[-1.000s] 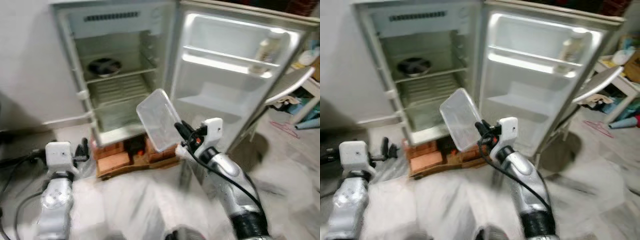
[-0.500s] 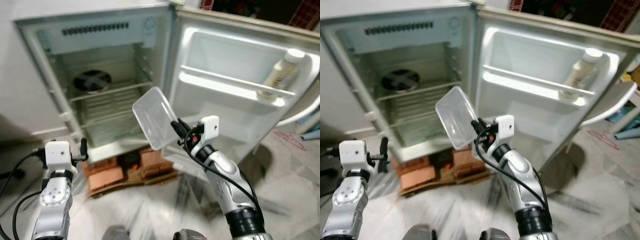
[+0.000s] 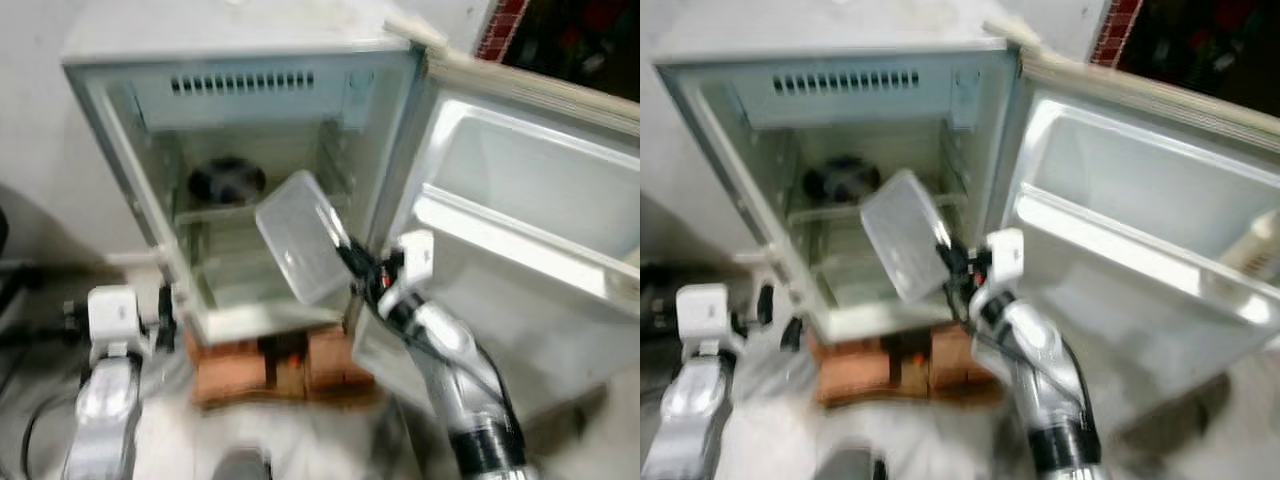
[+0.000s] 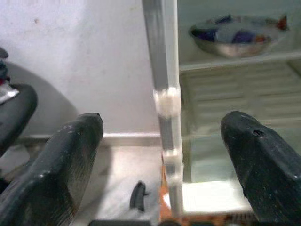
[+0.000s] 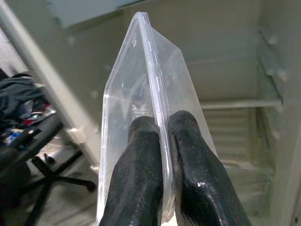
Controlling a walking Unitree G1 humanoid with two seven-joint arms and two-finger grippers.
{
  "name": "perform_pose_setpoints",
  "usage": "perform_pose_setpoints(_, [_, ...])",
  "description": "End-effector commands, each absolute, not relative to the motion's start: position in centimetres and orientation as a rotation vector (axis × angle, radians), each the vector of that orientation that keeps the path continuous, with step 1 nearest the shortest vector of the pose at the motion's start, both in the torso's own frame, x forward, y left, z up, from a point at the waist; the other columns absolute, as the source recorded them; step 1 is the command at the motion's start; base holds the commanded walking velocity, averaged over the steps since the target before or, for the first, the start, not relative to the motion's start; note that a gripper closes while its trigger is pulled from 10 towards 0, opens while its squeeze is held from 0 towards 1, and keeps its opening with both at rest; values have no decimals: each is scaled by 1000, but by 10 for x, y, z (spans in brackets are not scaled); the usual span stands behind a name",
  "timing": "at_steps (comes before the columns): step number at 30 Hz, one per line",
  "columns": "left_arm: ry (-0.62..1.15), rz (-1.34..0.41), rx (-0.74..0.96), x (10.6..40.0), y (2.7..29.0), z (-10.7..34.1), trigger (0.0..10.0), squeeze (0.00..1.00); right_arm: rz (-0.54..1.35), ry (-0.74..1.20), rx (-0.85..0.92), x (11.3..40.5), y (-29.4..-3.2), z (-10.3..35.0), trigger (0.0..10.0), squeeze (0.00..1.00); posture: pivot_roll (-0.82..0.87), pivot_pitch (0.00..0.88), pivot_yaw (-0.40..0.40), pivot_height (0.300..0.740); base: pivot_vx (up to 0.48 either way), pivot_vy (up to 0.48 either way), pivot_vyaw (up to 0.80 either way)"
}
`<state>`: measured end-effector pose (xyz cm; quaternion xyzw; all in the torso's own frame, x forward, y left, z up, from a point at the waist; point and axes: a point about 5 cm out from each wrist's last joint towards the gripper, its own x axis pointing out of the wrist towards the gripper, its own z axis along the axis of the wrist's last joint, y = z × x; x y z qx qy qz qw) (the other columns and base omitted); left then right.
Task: Restocking fridge
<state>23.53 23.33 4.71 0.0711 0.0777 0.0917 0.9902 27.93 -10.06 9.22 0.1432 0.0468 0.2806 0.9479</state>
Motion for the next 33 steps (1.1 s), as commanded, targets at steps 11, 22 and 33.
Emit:
perform_pose_setpoints(11, [177, 134, 121, 232, 222, 42, 10000, 0, 526, 103, 271, 280, -114, 90, 10000, 0, 98, 29, -58, 740, 0, 374, 0])
perform_pose_setpoints(22, [175, 120, 132, 232, 219, 43, 10000, 0, 502, 103, 257, 280, -116, 89, 10000, 0, 93, 28, -55, 740, 0, 163, 0])
perform_pose_setpoints(33, [174, 96, 130, 232, 219, 43, 10000, 0, 474, 107, 246, 282, -119, 87, 10000, 0, 89, 35, -51, 740, 0, 0, 0])
